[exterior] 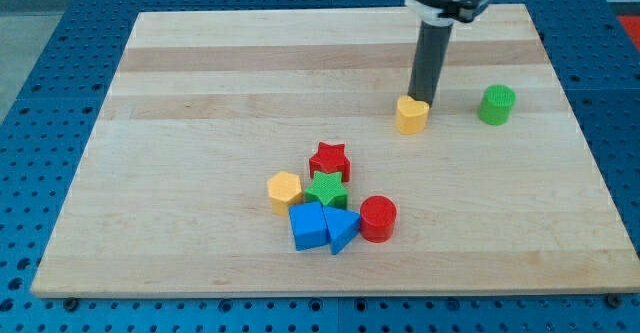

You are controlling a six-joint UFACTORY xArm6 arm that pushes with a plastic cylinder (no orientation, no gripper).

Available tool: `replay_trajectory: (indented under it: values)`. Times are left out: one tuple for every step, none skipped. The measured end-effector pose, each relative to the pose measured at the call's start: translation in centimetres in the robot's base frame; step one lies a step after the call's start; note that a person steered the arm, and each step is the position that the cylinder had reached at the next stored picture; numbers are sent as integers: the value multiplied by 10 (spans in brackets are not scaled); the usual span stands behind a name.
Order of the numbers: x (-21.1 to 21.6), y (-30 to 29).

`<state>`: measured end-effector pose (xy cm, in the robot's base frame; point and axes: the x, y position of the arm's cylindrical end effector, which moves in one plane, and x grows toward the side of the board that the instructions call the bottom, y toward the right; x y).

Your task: Move the yellow heart to the group of blocks

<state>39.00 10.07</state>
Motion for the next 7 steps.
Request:
replay_trajectory:
  values:
    - [4,-10]
    - [21,-17]
    - [44,-24]
    - [68,-30]
    - [89,-32]
    - [106,-33]
    - [110,-33]
